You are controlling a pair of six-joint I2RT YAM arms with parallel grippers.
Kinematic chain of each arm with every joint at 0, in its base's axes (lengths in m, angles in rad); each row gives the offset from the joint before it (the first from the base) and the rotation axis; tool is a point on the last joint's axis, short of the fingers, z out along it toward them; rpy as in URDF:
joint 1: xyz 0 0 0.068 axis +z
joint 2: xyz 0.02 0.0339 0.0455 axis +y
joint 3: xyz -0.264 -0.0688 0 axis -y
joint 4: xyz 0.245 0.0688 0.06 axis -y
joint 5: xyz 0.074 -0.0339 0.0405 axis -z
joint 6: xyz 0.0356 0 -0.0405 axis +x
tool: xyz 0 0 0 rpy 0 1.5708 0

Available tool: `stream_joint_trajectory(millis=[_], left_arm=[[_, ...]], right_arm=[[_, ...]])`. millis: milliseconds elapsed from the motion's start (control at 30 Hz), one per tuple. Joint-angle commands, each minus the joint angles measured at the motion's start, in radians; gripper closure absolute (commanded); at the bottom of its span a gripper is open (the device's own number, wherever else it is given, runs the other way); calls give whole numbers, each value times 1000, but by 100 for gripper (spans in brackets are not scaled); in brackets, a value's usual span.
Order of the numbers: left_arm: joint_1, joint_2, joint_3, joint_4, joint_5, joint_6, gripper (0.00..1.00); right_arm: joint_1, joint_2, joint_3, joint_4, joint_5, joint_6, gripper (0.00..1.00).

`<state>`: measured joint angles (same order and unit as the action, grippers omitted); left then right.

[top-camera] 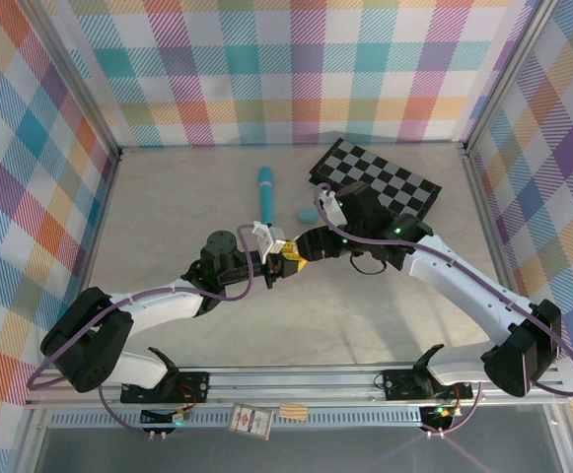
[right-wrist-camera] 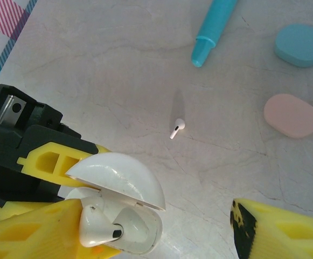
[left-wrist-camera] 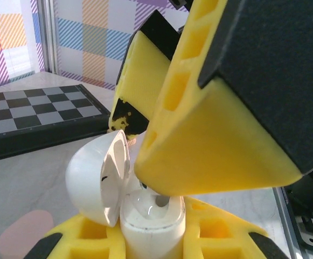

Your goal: Insert the wireless bluetooth earbuds into the charging case

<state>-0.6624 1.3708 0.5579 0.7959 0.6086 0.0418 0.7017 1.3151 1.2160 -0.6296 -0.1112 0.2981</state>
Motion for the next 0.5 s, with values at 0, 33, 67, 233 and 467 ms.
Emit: stream_joint_trajectory(millis=[0, 33, 67, 233, 467], left_arm=[[19, -17, 8, 39, -8, -6, 100], [18, -16, 8, 42, -7, -8, 100], [19, -15, 8, 45, -7, -11, 100], [24, -22, 7, 48, -5, -19, 100], [25, -27, 7, 50, 4, -26, 100]], right_arm=[[-1, -31, 9, -59, 30, -30, 28], [-1, -35, 8, -60, 31, -29, 28], [-1, -38, 7, -62, 33, -31, 29], [-1, -50, 4, -74, 43, -42, 29], [-1, -59, 4, -79, 49, -54, 28]])
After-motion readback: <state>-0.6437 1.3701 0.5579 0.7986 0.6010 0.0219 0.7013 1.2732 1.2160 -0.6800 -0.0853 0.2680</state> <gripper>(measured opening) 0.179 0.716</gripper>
